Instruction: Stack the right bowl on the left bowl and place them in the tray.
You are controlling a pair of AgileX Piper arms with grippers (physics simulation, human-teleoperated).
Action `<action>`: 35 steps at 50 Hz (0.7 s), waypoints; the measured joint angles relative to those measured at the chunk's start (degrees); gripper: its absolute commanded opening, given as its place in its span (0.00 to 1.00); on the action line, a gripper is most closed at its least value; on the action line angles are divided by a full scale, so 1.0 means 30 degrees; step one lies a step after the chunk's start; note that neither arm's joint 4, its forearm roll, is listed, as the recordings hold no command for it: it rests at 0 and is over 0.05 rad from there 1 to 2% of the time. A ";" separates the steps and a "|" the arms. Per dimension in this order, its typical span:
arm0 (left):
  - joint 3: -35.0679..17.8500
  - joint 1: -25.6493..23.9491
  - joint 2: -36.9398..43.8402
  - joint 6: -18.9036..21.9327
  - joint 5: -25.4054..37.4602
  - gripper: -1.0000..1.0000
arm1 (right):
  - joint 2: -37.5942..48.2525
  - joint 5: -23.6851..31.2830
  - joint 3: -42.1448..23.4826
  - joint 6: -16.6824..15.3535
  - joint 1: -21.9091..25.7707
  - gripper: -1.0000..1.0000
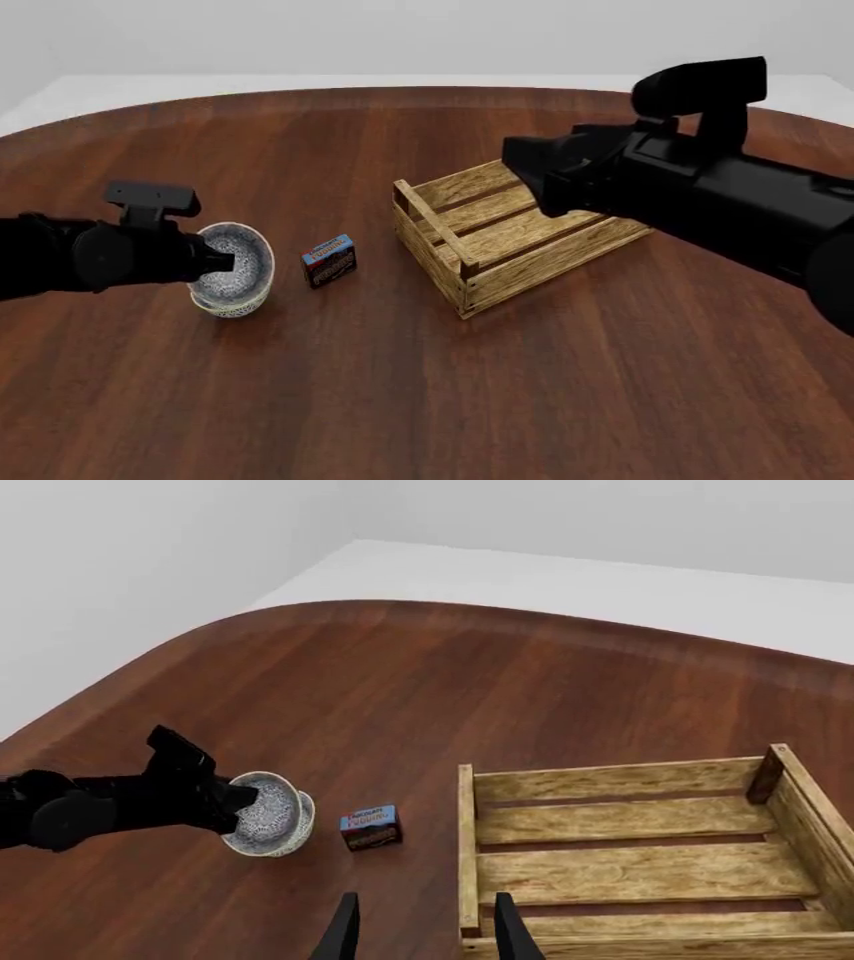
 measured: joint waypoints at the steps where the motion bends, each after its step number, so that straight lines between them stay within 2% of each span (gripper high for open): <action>1: 0.0013 0.0026 0.0065 -0.0004 -0.0050 0.00 | 0.0016 -0.0007 -0.0001 -0.0002 0.0002 1.00; 10: 0.0090 0.0234 0.0564 -0.0019 -0.0411 0.00 | 0.0113 -0.0034 -0.0013 -0.0019 0.0014 1.00; 11: 0.0098 0.0250 0.0610 -0.0018 -0.0445 1.00 | 0.0121 -0.0036 -0.0016 -0.0020 0.0013 1.00; 35: 0.0092 0.0386 0.0586 0.0202 -0.0508 1.00 | 0.0126 -0.0045 -0.0004 -0.0051 0.0012 1.00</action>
